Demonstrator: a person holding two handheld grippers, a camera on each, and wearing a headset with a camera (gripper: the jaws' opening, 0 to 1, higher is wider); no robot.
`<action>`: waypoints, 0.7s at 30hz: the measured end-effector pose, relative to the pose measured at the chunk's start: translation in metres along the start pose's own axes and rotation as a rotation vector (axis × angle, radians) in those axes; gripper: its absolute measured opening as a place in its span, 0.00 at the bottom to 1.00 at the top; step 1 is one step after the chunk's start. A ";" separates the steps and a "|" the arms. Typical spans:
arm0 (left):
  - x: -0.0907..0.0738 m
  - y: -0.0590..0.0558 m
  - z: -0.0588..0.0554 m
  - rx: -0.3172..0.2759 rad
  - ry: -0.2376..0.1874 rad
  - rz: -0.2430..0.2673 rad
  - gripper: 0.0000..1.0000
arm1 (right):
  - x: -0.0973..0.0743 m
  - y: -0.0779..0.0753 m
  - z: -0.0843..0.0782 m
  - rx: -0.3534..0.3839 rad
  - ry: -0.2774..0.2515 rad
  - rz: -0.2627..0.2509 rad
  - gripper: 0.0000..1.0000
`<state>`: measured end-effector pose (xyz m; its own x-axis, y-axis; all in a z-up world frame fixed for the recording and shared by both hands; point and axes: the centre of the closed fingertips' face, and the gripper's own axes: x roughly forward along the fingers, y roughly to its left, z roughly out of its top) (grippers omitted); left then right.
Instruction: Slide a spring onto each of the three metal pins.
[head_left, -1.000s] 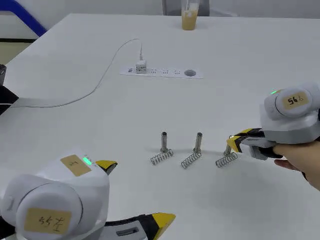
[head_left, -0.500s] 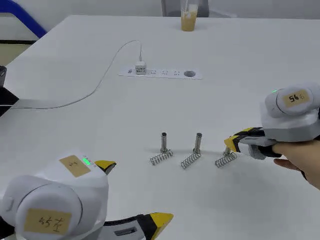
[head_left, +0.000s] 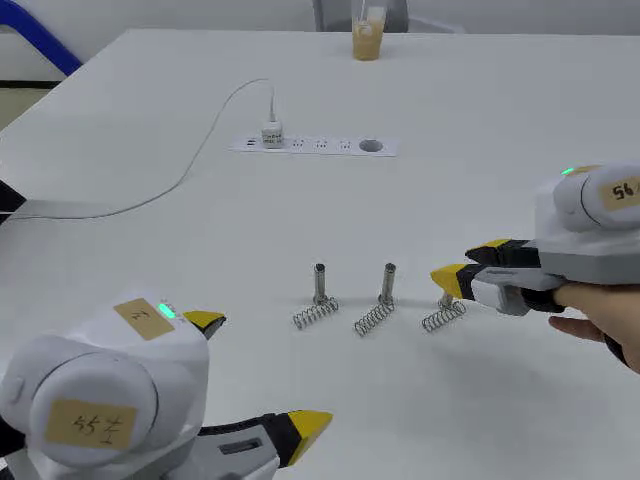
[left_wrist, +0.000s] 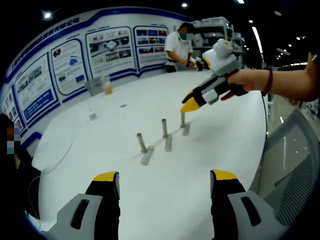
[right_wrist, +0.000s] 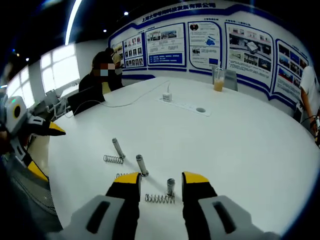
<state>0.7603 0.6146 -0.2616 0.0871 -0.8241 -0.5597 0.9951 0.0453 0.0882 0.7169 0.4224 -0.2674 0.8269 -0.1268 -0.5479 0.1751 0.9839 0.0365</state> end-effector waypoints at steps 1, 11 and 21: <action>0.001 0.001 0.000 0.002 0.001 0.000 0.75 | -0.002 0.002 0.001 0.000 -0.006 0.008 0.36; 0.012 0.011 0.000 0.013 0.017 -0.008 0.70 | -0.016 0.018 -0.003 0.002 -0.032 0.070 0.47; 0.029 0.027 -0.001 0.012 0.015 -0.002 0.68 | -0.033 0.031 -0.012 0.014 -0.070 0.122 0.56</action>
<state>0.7894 0.5928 -0.2759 0.0859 -0.8156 -0.5721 0.9946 0.0367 0.0971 0.6888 0.4587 -0.2580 0.8776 -0.0154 -0.4791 0.0782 0.9907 0.1115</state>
